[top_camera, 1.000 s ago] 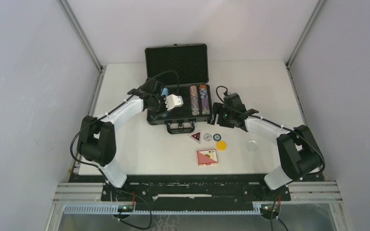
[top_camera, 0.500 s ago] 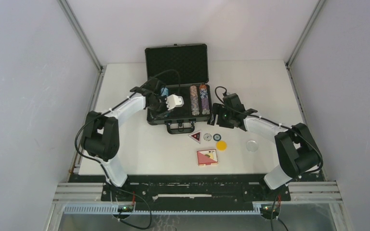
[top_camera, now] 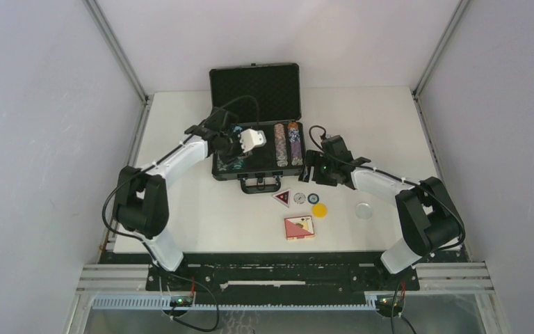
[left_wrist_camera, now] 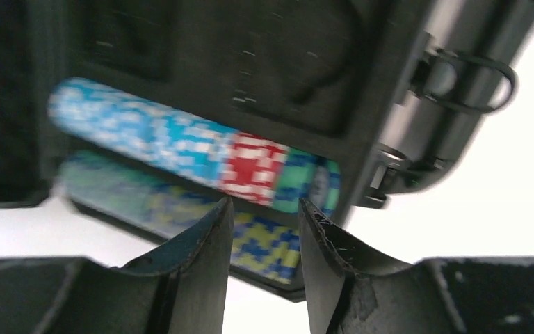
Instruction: Pack up texas hold em set
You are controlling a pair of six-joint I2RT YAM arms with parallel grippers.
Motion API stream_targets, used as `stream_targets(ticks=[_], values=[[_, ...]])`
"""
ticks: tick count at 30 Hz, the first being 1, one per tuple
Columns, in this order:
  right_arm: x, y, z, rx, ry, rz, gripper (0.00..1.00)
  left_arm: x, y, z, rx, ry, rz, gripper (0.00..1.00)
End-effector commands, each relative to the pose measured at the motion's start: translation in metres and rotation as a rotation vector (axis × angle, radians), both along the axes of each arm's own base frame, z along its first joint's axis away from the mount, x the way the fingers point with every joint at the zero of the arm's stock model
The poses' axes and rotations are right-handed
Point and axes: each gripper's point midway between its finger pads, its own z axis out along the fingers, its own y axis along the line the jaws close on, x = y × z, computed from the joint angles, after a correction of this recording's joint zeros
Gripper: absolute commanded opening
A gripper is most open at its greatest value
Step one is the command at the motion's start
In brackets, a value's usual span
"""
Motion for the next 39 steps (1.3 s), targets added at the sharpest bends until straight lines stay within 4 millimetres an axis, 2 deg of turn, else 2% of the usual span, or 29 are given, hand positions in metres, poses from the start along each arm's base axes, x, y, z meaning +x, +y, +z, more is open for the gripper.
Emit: stream_targets(ticks=[1,9,12,15,18,22,24,26,27,29,34,39], values=[[0.015,0.003,0.018,-0.026,-0.082,0.014,0.79,0.046,-0.015,0.081,-0.116,-0.342,0.027,0.45],[0.003,-0.003,0.011,-0.183,-0.087,-0.001,0.79,0.038,-0.032,0.129,-0.228,-0.471,0.06,0.45],[-0.005,-0.005,0.002,-0.22,-0.056,-0.026,0.72,0.033,-0.042,0.153,-0.376,-0.513,0.168,0.43],[-0.013,-0.006,-0.004,-0.263,-0.04,-0.023,0.7,0.026,-0.045,0.17,-0.541,-0.526,0.33,0.45],[-0.026,-0.003,-0.003,-0.292,-0.058,-0.014,0.68,0.016,-0.036,0.172,-0.652,-0.521,0.538,0.64],[-0.058,-0.002,-0.002,-0.268,-0.062,-0.007,0.56,0.001,-0.025,0.154,-0.739,-0.458,0.683,0.96],[-0.076,0.001,-0.007,-0.201,-0.028,0.002,0.52,-0.005,-0.022,0.151,-0.791,-0.445,0.725,1.0],[-0.096,0.006,-0.01,-0.164,-0.039,0.055,0.65,-0.011,-0.014,0.147,-0.842,-0.44,0.802,1.0],[-0.103,0.01,-0.008,-0.158,-0.051,0.081,0.78,-0.014,-0.009,0.144,-0.857,-0.441,0.836,1.0],[-0.117,0.018,-0.005,-0.158,-0.062,0.127,0.97,-0.022,0.001,0.141,-0.879,-0.452,0.888,1.0],[-0.14,0.04,-0.003,-0.146,-0.068,0.196,1.0,-0.038,0.013,0.13,-0.896,-0.451,0.942,1.0],[-0.148,0.055,-0.007,-0.199,-0.056,0.229,1.0,-0.054,0.018,0.119,-0.923,-0.427,0.962,1.0]])
